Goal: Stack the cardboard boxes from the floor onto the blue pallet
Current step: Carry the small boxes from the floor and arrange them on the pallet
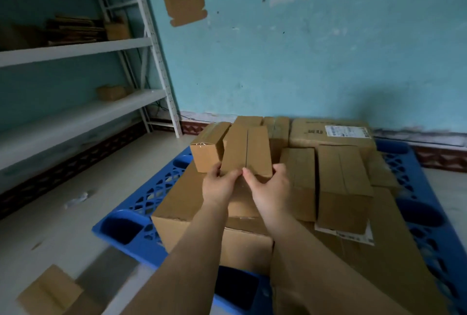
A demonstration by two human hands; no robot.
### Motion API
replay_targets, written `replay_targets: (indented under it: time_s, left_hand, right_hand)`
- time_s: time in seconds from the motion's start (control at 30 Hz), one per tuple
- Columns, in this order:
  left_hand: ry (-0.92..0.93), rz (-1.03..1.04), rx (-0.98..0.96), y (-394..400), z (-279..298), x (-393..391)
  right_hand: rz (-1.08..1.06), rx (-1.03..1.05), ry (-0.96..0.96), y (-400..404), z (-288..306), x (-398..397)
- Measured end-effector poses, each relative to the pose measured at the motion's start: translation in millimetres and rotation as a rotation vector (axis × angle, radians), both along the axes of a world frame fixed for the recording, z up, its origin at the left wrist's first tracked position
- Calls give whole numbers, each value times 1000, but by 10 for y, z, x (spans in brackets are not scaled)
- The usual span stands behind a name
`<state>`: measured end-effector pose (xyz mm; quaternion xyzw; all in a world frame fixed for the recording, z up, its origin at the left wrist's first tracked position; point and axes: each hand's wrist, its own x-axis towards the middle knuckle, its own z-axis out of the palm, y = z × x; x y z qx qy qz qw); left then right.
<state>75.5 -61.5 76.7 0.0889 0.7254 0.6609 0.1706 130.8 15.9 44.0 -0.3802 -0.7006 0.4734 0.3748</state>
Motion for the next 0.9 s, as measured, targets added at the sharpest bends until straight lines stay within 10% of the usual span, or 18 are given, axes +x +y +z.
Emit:
replay_targets:
  time_s: [0.6, 0.9]
  left_hand:
    - [-52, -230, 105, 390, -579, -272]
    - [41, 217, 104, -1372, -591, -1143]
  right_hand:
    - [-129, 173, -401, 405, -261, -151]
    - [383, 670, 5, -678, 22, -835]
